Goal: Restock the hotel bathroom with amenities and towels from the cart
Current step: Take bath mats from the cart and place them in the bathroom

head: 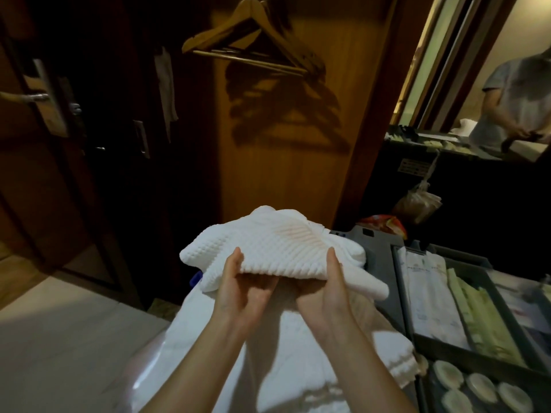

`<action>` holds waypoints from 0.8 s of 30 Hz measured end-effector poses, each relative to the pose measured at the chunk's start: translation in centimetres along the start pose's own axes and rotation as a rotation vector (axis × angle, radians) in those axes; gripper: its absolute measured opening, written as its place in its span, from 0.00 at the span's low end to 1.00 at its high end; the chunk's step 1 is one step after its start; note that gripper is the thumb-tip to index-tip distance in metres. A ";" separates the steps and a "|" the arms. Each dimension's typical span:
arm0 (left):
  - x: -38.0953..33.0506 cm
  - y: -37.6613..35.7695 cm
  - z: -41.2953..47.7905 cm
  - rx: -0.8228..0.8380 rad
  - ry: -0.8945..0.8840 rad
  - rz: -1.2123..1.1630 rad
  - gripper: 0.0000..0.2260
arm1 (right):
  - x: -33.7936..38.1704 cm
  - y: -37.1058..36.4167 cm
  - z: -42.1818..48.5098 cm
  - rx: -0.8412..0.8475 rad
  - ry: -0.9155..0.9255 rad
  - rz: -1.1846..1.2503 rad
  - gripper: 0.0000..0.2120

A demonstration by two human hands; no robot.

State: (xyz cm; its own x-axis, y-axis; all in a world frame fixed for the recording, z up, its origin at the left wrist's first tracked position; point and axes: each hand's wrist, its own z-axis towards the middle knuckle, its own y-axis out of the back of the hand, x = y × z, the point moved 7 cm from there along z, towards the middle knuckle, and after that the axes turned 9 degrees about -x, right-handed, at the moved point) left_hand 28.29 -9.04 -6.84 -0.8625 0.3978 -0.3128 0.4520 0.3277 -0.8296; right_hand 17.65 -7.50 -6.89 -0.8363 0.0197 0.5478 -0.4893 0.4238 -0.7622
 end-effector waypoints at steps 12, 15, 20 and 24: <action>-3.8 -0.8 0.4 -0.190 -0.074 -0.147 0.22 | 1.2 -2.8 -0.8 -0.007 0.037 0.110 0.22; -4.9 -2.5 0.1 -0.112 -0.147 -0.132 0.23 | 2.0 -3.1 -0.9 -0.036 0.031 0.104 0.20; -5.8 -6.1 -1.6 0.045 -0.202 -0.100 0.22 | 5.2 -4.8 -1.3 -0.026 0.087 0.054 0.14; -6.3 -8.7 -4.2 0.185 -0.210 -0.089 0.23 | 7.6 -5.9 -2.0 0.092 0.121 0.020 0.19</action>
State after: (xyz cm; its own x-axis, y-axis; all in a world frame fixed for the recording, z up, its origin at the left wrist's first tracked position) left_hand 30.74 -10.76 4.29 -0.9340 0.1815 -0.3078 0.3398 0.1841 -0.9223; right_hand 14.73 -8.10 2.46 -0.8132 0.1388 0.5652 -0.4977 0.3375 -0.7990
